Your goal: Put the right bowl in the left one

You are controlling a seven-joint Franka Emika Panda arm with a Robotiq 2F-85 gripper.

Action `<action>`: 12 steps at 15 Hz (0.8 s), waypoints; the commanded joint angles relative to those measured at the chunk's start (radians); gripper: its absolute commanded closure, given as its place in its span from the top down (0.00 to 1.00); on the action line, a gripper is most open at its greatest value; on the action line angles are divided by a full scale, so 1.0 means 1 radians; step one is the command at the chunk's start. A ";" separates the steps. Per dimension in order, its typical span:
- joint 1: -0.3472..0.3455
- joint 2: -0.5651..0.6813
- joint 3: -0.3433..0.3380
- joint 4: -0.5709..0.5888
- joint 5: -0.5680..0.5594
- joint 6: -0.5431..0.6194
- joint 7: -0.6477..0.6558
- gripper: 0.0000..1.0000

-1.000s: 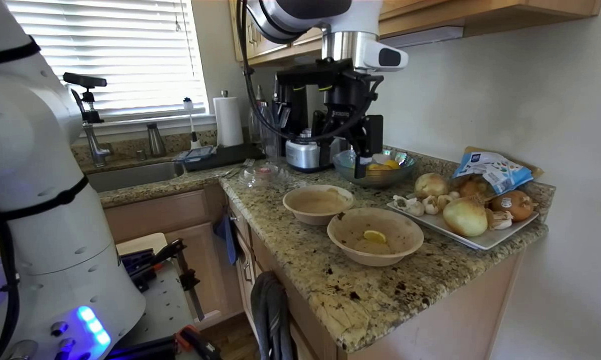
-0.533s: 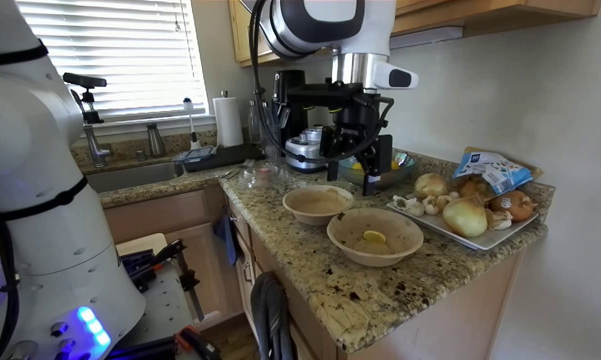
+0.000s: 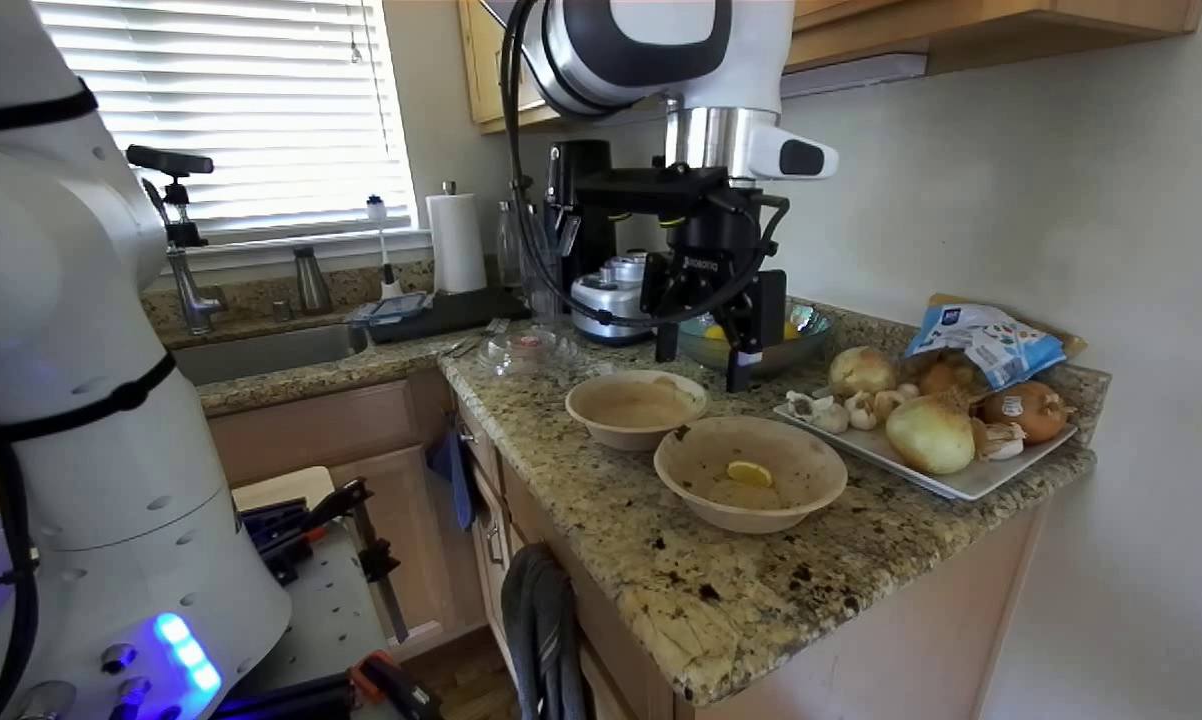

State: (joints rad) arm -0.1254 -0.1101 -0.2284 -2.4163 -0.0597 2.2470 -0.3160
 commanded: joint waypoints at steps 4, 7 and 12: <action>-0.057 0.107 -0.022 0.085 0.096 -0.001 -0.057 1.00; -0.085 0.157 -0.026 0.122 0.166 0.003 -0.130 1.00; -0.127 0.252 -0.010 0.169 0.277 0.047 -0.246 1.00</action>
State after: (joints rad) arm -0.2204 0.0854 -0.2525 -2.2768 0.1539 2.2574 -0.4846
